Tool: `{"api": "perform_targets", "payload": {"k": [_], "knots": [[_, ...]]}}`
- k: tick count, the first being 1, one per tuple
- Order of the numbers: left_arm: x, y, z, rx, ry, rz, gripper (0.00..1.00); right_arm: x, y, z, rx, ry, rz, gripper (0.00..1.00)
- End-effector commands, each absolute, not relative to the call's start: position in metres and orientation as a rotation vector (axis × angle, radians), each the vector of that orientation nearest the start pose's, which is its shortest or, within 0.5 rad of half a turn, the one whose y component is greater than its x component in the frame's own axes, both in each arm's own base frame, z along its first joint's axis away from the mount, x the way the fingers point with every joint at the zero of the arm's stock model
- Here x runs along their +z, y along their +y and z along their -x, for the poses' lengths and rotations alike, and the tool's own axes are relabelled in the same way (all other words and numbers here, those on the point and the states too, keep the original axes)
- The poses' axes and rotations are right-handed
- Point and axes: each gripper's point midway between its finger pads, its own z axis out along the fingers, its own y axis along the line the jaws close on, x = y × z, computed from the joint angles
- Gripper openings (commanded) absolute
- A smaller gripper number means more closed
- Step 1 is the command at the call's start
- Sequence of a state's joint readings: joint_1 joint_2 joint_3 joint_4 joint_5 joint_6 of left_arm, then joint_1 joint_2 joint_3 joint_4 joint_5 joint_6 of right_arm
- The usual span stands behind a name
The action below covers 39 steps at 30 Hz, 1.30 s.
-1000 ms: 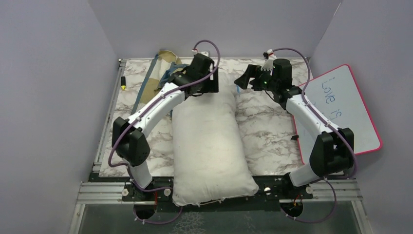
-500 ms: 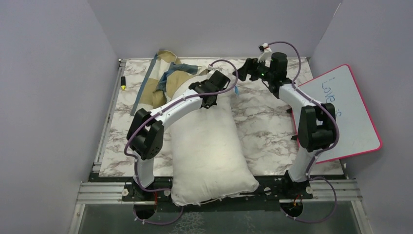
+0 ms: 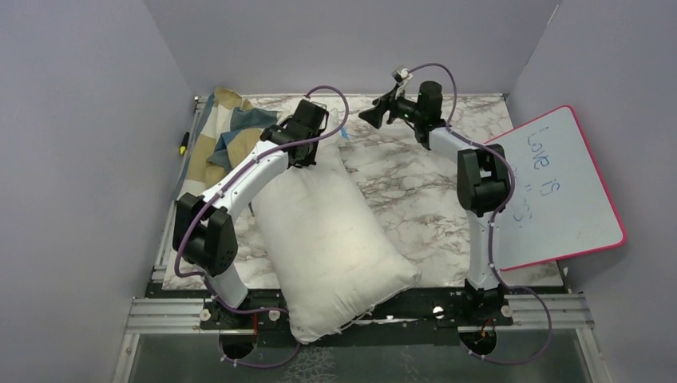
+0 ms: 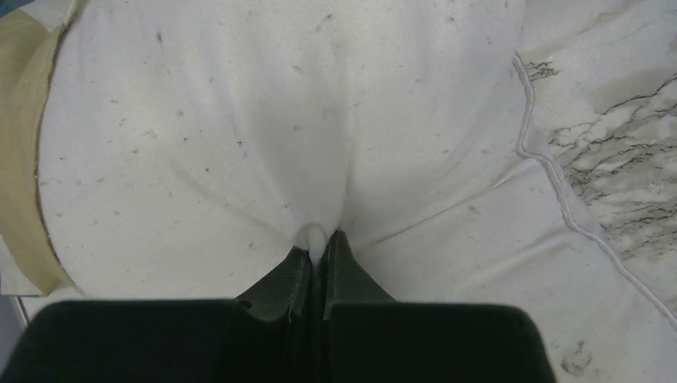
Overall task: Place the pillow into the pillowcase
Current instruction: Stuff the pillow into the pillowcase.
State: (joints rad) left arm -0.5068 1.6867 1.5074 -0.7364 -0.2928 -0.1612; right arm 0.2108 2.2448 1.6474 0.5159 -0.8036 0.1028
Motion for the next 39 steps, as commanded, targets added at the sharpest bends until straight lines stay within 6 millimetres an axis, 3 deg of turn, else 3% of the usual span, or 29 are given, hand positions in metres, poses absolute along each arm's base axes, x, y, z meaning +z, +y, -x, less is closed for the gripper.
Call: {"api": "perform_targets", "payload": {"k": [1, 3, 5, 7, 10, 17, 20, 22, 24, 33, 36, 39], "knots": [[0.155, -0.165, -0.375, 0.046, 2.480, -0.379, 0.00, 0.166, 0.284, -0.563, 1.090, 1.637, 0.632, 0.87], [0.155, -0.165, -0.380, 0.044, 2.485, -0.303, 0.02, 0.163, 0.288, -0.559, 1.195, 1.736, 0.532, 0.86], [0.162, -0.171, -0.386, 0.006, 2.474, -0.224, 0.18, 0.163, 0.289, -0.552, 1.229, 1.836, 0.452, 0.86], [0.176, -0.177, -0.393, -0.038, 2.444, -0.176, 0.28, 0.164, 0.286, -0.540, 1.215, 1.917, 0.394, 0.86], [0.201, -0.183, -0.405, -0.101, 2.392, -0.114, 0.35, 0.169, 0.274, -0.514, 1.137, 2.074, 0.282, 0.87], [0.253, -0.183, -0.431, -0.242, 2.268, 0.017, 0.46, 0.173, 0.265, -0.428, 0.941, 2.277, -0.028, 0.91], [0.273, -0.171, -0.443, -0.243, 2.212, 0.062, 0.51, 0.171, 0.256, -0.392, 0.869, 2.360, -0.263, 0.92], [0.286, -0.159, -0.448, -0.218, 2.176, 0.088, 0.55, 0.162, 0.239, -0.367, 0.700, 2.480, -0.494, 0.94], [0.295, -0.141, -0.454, -0.149, 2.136, 0.129, 0.59, 0.162, 0.231, -0.345, 0.619, 2.585, -0.540, 0.98], [0.269, -0.060, -0.483, -0.038, 2.137, 0.306, 0.70, 0.183, 0.239, -0.246, 0.711, 2.626, -0.651, 0.98], [0.247, -0.046, -0.487, -0.041, 2.175, 0.354, 0.71, 0.180, 0.244, -0.217, 0.654, 2.627, -0.709, 0.98], [0.224, -0.044, -0.483, -0.047, 2.233, 0.346, 0.71, 0.164, 0.259, -0.187, 0.647, 2.659, -0.753, 0.98]]}}
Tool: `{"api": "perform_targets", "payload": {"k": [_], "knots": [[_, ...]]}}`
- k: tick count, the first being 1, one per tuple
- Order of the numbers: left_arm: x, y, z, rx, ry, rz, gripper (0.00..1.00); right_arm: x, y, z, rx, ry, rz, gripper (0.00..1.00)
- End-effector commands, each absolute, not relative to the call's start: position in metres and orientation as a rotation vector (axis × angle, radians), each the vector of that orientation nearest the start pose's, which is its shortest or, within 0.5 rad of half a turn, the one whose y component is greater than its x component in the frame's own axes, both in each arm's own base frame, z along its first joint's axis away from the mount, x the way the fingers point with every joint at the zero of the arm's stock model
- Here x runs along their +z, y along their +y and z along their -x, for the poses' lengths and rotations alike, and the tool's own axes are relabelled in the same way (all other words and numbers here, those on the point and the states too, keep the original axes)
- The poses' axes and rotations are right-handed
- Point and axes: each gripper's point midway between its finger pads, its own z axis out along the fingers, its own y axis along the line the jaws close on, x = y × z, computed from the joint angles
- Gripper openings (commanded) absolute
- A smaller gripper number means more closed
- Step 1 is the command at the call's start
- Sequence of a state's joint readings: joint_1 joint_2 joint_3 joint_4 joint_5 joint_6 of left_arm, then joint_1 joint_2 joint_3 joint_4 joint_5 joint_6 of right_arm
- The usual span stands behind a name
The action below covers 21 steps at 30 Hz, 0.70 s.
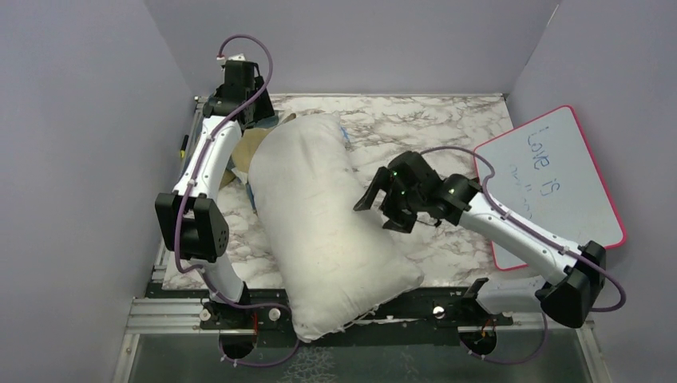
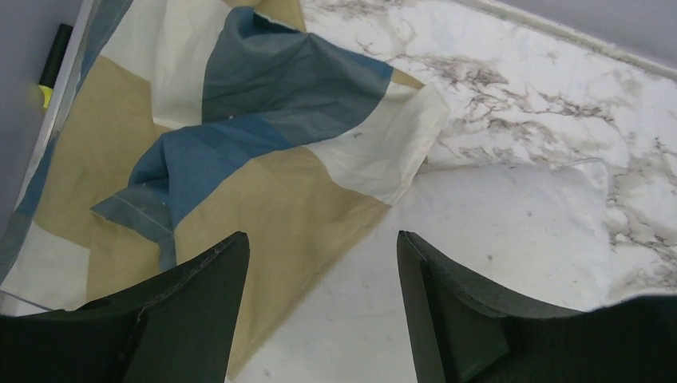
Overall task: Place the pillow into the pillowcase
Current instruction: Stuff the pillow into the pillowcase.
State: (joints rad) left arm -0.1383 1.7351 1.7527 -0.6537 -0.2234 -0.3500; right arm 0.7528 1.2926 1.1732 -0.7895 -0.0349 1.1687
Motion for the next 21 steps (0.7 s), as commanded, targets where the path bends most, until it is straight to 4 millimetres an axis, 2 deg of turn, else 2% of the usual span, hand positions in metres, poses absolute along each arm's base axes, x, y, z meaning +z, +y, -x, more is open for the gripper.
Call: {"api": "perform_targets", "payload": {"k": [1, 3, 5, 7, 9, 10, 12, 16, 21], "knots": [[0.217, -0.043, -0.479, -0.042, 2.251, 0.346, 0.71, 0.157, 0.264, -0.180, 0.640, 2.678, -0.768, 0.98], [0.199, -0.044, -0.473, -0.042, 2.293, 0.338, 0.71, 0.141, 0.275, -0.169, 0.630, 2.705, -0.774, 0.97], [0.180, -0.049, -0.466, -0.065, 2.345, 0.324, 0.69, 0.131, 0.289, -0.170, 0.652, 2.708, -0.744, 0.91], [0.164, -0.056, -0.458, -0.113, 2.389, 0.321, 0.66, 0.129, 0.295, -0.191, 0.634, 2.636, -0.677, 0.73], [0.151, -0.065, -0.449, -0.175, 2.423, 0.313, 0.61, 0.136, 0.295, -0.224, 0.550, 2.515, -0.455, 0.15], [0.147, -0.071, -0.444, -0.213, 2.434, 0.311, 0.59, 0.139, 0.288, -0.242, 0.456, 2.473, -0.355, 0.02], [0.143, -0.087, -0.433, -0.313, 2.451, 0.286, 0.56, 0.150, 0.273, -0.276, 0.325, 2.441, -0.203, 0.00], [0.144, -0.111, -0.417, -0.426, 2.450, 0.259, 0.49, 0.169, 0.260, -0.327, 0.378, 2.385, 0.147, 0.00], [0.156, -0.156, -0.397, -0.562, 2.443, 0.177, 0.44, 0.183, 0.217, -0.373, 0.271, 2.323, 0.300, 0.00]]}}
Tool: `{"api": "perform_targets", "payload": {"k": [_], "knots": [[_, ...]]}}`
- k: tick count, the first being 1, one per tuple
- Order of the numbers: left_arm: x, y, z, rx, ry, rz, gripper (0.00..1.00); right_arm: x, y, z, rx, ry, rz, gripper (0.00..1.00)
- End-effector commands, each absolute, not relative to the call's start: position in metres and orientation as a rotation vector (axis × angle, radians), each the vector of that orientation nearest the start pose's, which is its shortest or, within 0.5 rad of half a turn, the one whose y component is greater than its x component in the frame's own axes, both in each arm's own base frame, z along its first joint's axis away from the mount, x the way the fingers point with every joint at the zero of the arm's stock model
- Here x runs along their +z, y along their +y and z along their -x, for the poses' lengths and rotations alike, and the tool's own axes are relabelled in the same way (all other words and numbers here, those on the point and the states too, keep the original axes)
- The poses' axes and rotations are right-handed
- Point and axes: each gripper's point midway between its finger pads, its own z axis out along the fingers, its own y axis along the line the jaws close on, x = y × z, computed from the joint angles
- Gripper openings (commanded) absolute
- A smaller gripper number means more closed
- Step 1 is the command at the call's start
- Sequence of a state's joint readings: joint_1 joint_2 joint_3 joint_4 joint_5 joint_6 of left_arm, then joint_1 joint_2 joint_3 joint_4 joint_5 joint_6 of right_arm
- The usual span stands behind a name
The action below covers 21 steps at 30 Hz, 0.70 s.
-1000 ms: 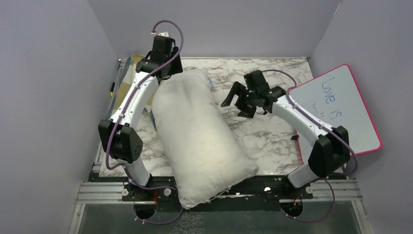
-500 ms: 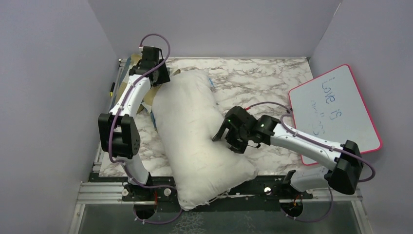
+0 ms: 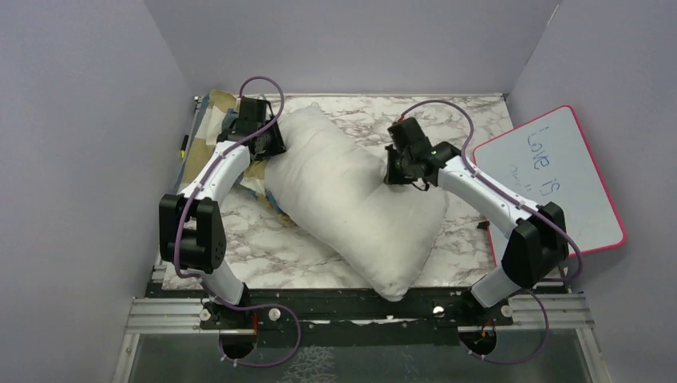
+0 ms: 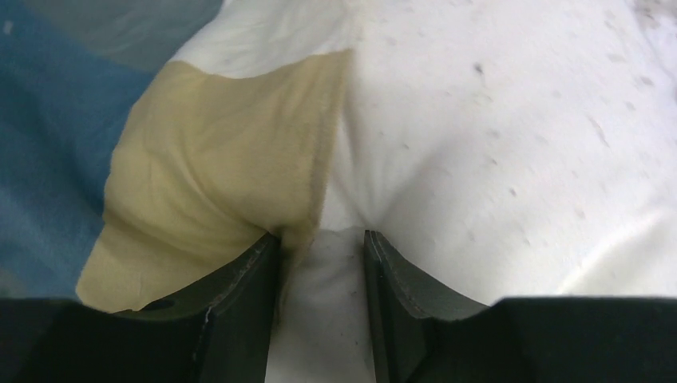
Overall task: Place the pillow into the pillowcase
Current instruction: Stuff the pillow into the pillowcase.
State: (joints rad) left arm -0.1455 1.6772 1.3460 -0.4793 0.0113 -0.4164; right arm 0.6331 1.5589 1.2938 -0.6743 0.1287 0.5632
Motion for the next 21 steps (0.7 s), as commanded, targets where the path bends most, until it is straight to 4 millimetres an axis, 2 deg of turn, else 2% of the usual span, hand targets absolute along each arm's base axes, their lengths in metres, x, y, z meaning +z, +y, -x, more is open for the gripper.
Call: {"api": "perform_targets", "payload": {"k": [1, 4, 5, 6, 8, 9, 11, 14, 17, 20, 21], "knots": [[0.160, -0.164, -0.393, -0.574, 2.440, 0.163, 0.44, 0.184, 0.209, -0.380, 0.247, 2.330, 0.301, 0.00], [0.169, -0.184, -0.381, -0.642, 2.434, 0.124, 0.44, 0.182, 0.195, -0.394, 0.266, 2.386, 0.306, 0.00], [0.173, -0.184, -0.379, -0.648, 2.427, 0.124, 0.44, 0.182, 0.191, -0.397, 0.245, 2.403, 0.304, 0.01], [0.178, -0.180, -0.379, -0.634, 2.414, 0.128, 0.44, 0.185, 0.189, -0.398, 0.230, 2.413, 0.309, 0.06], [0.191, -0.165, -0.379, -0.593, 2.383, 0.159, 0.48, 0.200, 0.192, -0.398, 0.250, 2.403, 0.319, 0.25], [0.204, -0.157, -0.381, -0.593, 2.353, 0.179, 0.50, 0.219, 0.197, -0.402, 0.280, 2.369, 0.326, 0.41], [0.225, -0.141, -0.390, -0.576, 2.298, 0.201, 0.53, 0.248, 0.210, -0.406, 0.362, 2.308, 0.348, 0.58], [0.244, -0.121, -0.404, -0.474, 2.249, 0.232, 0.56, 0.284, 0.233, -0.424, 0.473, 2.189, 0.371, 0.73], [0.251, -0.107, -0.415, -0.402, 2.232, 0.257, 0.58, 0.303, 0.271, -0.447, 0.636, 2.047, 0.484, 0.83], [0.265, -0.097, -0.425, -0.348, 2.217, 0.275, 0.60, 0.307, 0.312, -0.470, 0.803, 1.958, 0.603, 0.98], [0.268, -0.093, -0.429, -0.323, 2.211, 0.290, 0.60, 0.310, 0.324, -0.478, 0.852, 1.938, 0.622, 0.99]]}}
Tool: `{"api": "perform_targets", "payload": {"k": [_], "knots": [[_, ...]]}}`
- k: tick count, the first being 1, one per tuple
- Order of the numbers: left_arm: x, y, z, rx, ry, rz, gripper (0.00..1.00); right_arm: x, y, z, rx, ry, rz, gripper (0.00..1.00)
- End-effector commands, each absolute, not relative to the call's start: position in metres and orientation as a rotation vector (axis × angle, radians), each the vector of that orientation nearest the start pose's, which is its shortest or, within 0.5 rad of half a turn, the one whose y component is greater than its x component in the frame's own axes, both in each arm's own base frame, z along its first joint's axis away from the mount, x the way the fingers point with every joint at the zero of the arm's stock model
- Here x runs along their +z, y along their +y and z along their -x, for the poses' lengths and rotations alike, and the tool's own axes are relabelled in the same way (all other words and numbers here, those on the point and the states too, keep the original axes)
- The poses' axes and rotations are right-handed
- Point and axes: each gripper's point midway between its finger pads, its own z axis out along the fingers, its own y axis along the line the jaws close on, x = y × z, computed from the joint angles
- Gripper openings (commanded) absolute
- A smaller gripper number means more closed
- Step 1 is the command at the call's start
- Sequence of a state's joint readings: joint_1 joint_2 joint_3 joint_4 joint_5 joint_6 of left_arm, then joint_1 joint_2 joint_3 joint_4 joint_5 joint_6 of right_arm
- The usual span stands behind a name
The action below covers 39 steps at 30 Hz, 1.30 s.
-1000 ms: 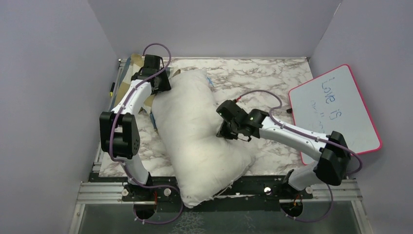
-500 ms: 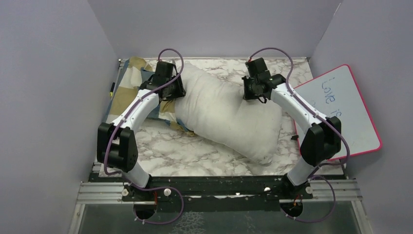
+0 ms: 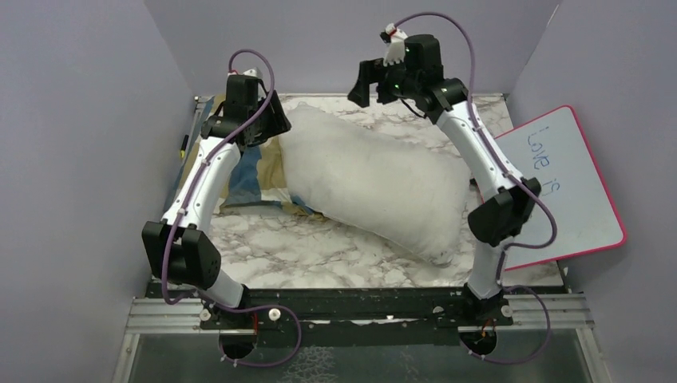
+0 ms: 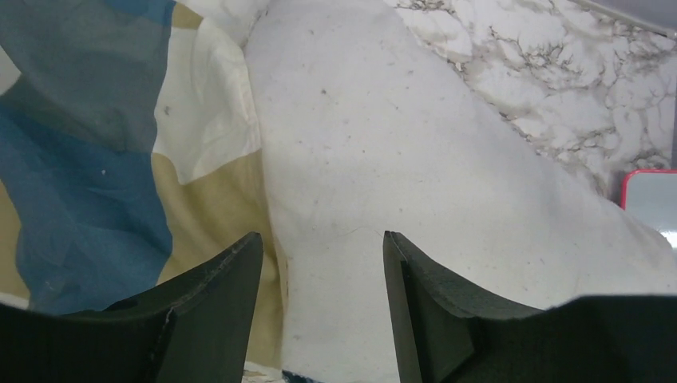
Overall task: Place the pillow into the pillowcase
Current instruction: Stuff the pillow into the pillowcase.
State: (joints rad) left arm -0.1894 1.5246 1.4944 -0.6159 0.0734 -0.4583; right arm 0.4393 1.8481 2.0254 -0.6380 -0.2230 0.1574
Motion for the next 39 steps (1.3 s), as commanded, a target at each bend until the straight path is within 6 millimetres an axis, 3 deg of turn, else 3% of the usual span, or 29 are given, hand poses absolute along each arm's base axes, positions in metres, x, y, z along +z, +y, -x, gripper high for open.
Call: {"api": "perform_targets", "payload": {"k": [1, 4, 6, 10, 12, 13, 14, 16, 17, 19, 20, 22, 26, 29, 33, 39], "knots": [[0.270, -0.091, -0.433, -0.315, 2.211, 0.304, 0.61, 0.309, 0.335, -0.484, 0.905, 1.921, 0.641, 1.00], [0.262, -0.099, -0.441, -0.365, 2.248, 0.331, 0.61, 0.294, 0.360, -0.502, 1.032, 1.914, 0.630, 0.99], [0.245, -0.103, -0.444, -0.378, 2.297, 0.343, 0.61, 0.281, 0.375, -0.503, 1.143, 1.889, 0.657, 0.99], [0.207, -0.108, -0.443, -0.378, 2.424, 0.357, 0.61, 0.226, 0.392, -0.493, 1.229, 1.960, 0.728, 0.97], [0.191, -0.111, -0.436, -0.385, 2.486, 0.361, 0.59, 0.197, 0.399, -0.476, 1.244, 2.043, 0.796, 0.91], [0.184, -0.112, -0.431, -0.393, 2.521, 0.358, 0.50, 0.187, 0.401, -0.463, 1.277, 2.075, 0.834, 0.84], [0.179, -0.114, -0.425, -0.399, 2.553, 0.358, 0.31, 0.180, 0.403, -0.451, 1.303, 2.098, 0.857, 0.73], [0.174, -0.111, -0.409, -0.375, 2.612, 0.374, 0.06, 0.178, 0.397, -0.431, 1.312, 2.133, 0.880, 0.44], [0.173, -0.107, -0.400, -0.354, 2.634, 0.387, 0.00, 0.179, 0.393, -0.424, 1.306, 2.144, 0.894, 0.32], [0.173, -0.101, -0.383, -0.316, 2.665, 0.414, 0.00, 0.185, 0.380, -0.420, 1.210, 2.176, 0.902, 0.06], [0.171, -0.098, -0.372, -0.297, 2.682, 0.437, 0.00, 0.188, 0.372, -0.421, 1.144, 2.193, 0.898, 0.01], [0.161, -0.098, -0.350, -0.283, 2.716, 0.490, 0.00, 0.195, 0.352, -0.427, 1.002, 2.231, 0.856, 0.00], [0.142, -0.093, -0.316, -0.213, 2.753, 0.553, 0.00, 0.196, 0.327, -0.420, 0.931, 2.338, 0.813, 0.00], [0.142, -0.091, -0.305, -0.220, 2.746, 0.596, 0.00, 0.193, 0.321, -0.405, 0.940, 2.413, 0.796, 0.00], [0.135, -0.106, -0.291, -0.301, 2.789, 0.630, 0.00, 0.191, 0.310, -0.395, 0.891, 2.489, 0.746, 0.00], [0.120, -0.113, -0.268, -0.351, 2.841, 0.682, 0.00, 0.195, 0.302, -0.383, 0.849, 2.404, 0.771, 0.00]]}}
